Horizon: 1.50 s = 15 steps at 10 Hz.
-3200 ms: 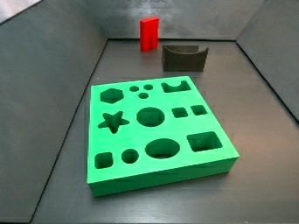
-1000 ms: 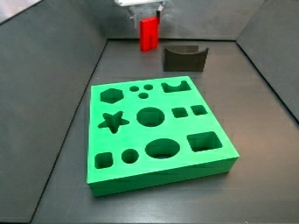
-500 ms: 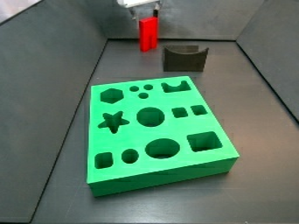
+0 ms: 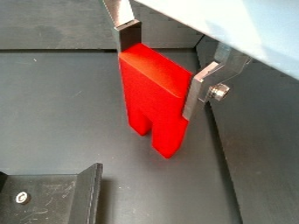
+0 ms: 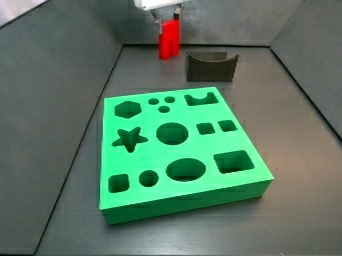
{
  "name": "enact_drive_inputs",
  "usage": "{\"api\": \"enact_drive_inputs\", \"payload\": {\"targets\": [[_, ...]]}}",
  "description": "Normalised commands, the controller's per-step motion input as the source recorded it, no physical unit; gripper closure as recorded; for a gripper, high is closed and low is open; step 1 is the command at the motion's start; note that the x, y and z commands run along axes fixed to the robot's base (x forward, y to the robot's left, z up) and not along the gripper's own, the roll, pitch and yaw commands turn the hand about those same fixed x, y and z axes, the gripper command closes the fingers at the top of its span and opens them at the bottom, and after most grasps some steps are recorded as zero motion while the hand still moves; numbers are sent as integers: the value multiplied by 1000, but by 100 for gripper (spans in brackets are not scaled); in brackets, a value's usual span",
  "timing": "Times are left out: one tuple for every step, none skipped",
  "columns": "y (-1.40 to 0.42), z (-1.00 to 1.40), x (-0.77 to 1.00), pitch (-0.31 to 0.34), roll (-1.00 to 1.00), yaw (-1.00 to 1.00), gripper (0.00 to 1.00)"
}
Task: Pick up the double-square object. Move up. Move to above the board. Insert the double-square object.
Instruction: Pick up the double-square object, then move up.
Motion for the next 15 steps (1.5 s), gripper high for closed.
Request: {"api": "enact_drive_inputs", "payload": {"targets": [[0, 0, 0, 0, 0, 0, 100], [0, 0, 0, 0, 0, 0, 100], [0, 0, 0, 0, 0, 0, 100], [0, 0, 0, 0, 0, 0, 100], [0, 0, 0, 0, 0, 0, 100], [0, 0, 0, 0, 0, 0, 100], [0, 0, 0, 0, 0, 0, 100], [0, 0, 0, 0, 0, 0, 100], [0, 0, 0, 0, 0, 0, 100], [0, 0, 0, 0, 0, 0, 100], [0, 833, 0, 0, 0, 0, 100], [61, 768, 33, -5, 6, -17, 100], [51, 633, 26, 23, -4, -19, 100], [33, 411, 18, 41, -9, -19, 100], [28, 292, 14, 51, -11, -19, 100]]}}
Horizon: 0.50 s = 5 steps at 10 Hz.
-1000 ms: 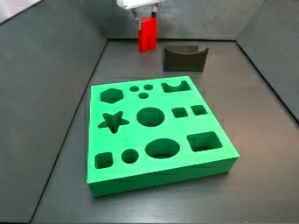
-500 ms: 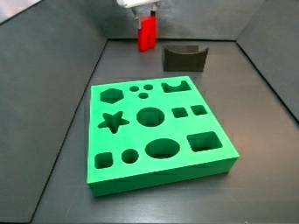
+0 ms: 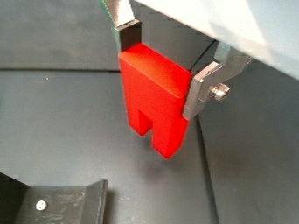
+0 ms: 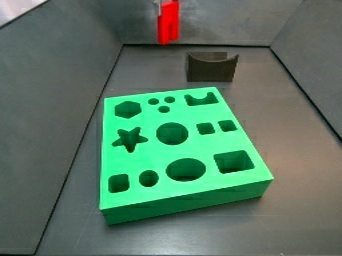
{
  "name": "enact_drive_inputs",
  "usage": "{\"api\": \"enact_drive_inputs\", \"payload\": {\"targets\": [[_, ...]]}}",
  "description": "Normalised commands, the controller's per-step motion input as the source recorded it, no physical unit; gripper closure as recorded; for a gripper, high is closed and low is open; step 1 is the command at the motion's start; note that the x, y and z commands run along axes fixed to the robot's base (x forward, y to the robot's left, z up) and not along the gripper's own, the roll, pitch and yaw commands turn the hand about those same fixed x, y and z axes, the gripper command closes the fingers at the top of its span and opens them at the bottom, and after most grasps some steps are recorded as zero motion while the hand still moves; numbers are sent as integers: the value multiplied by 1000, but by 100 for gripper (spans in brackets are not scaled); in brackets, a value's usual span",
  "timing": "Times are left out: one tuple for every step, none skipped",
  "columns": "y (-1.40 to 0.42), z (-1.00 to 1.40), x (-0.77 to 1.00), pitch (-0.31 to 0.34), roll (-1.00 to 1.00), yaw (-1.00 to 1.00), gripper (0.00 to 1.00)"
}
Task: Pick up the double-square object. Move up. Move to above the board. Insert the double-square object.
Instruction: Move to above the board.
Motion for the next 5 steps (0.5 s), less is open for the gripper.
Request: {"api": "enact_drive_inputs", "payload": {"targets": [[-223, 1000, -82, -65, -2, -54, 100], [-228, 1000, -85, -55, -5, -53, 100], [-211, 1000, -92, -58, 5, -24, 100], [-200, 1000, -91, -48, 7, -6, 100], [-186, 1000, -84, -22, 4, 13, 100]]}}
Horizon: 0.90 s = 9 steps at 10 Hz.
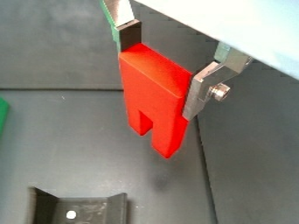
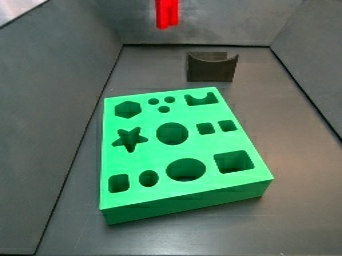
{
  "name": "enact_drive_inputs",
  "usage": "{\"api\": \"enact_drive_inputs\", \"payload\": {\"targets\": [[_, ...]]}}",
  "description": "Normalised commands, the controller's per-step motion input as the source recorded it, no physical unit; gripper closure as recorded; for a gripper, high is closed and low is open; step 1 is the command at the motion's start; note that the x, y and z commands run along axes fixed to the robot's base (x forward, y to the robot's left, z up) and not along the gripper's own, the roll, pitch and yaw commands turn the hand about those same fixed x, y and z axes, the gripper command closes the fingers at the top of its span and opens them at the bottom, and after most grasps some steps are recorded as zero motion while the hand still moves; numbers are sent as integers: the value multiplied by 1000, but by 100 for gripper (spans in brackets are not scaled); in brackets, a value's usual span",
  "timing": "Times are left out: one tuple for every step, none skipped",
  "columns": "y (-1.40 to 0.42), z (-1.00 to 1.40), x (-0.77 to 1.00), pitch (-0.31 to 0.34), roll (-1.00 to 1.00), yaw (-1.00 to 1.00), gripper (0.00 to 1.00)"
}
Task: Pick up the double-square object. Move up. Move to above the board. Insert the double-square object.
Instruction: Move to above the board.
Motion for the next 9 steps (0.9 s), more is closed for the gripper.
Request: {"api": "enact_drive_inputs", "payload": {"targets": [[-176, 1000, -80, 0, 0, 20, 100], [-165, 1000, -73, 13, -1, 23, 100], [-159, 1000, -71, 22, -4, 24, 100], [-133, 999, -48, 39, -8, 26, 100], [-106, 874, -31, 50, -11, 26, 100], [-58, 633, 1, 70, -19, 27, 100], [-34, 455, 11, 82, -23, 24, 100], [-21, 221, 17, 87, -24, 25, 100], [-1000, 114, 53, 125, 31, -1000, 100]]}}
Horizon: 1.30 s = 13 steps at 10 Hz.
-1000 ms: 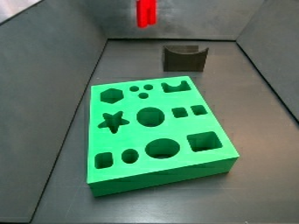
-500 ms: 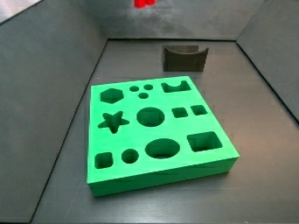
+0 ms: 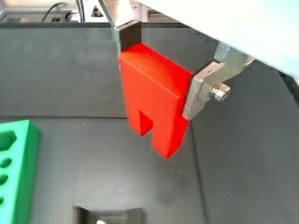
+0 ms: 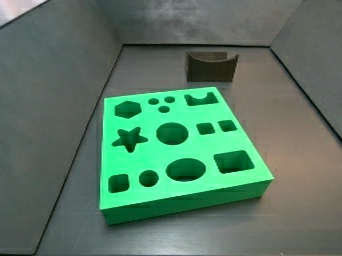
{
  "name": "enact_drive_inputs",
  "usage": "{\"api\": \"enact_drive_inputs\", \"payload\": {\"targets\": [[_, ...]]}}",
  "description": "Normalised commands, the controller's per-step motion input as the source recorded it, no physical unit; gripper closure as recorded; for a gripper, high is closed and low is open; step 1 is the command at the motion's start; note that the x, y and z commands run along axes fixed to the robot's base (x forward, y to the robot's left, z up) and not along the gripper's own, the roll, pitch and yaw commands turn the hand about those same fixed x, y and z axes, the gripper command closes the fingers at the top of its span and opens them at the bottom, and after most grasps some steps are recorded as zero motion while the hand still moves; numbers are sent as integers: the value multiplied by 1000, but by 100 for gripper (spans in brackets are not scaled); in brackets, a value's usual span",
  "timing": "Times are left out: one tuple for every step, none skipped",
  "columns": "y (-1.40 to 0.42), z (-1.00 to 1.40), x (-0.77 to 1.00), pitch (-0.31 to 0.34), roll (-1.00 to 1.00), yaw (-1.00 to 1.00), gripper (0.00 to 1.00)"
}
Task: Pick up the double-square object. Move up. Move to above the board. Insert the double-square object.
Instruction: Move to above the board.
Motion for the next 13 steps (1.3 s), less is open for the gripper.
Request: {"api": "enact_drive_inputs", "payload": {"targets": [[-1000, 102, 55, 120, 34, -1000, 100], [-1000, 109, 47, 114, 39, -1000, 100], [-1000, 106, 49, 109, 29, -1000, 100], [-1000, 108, 49, 112, 33, -1000, 100], [-1000, 112, 47, 116, 30, -1000, 100], [-1000, 118, 49, 122, 22, -1000, 100], [-1000, 124, 52, 142, 9, -1000, 100], [-1000, 126, 54, 164, -7, -1000, 100], [-1000, 128, 57, 172, -14, -906, 100], [-1000, 132, 71, 154, -38, -463, 100], [-1000, 136, 80, 148, -42, -302, 100], [-1000, 140, 94, 140, -42, -109, 100], [-1000, 142, 109, 126, -17, -39, 100]]}}
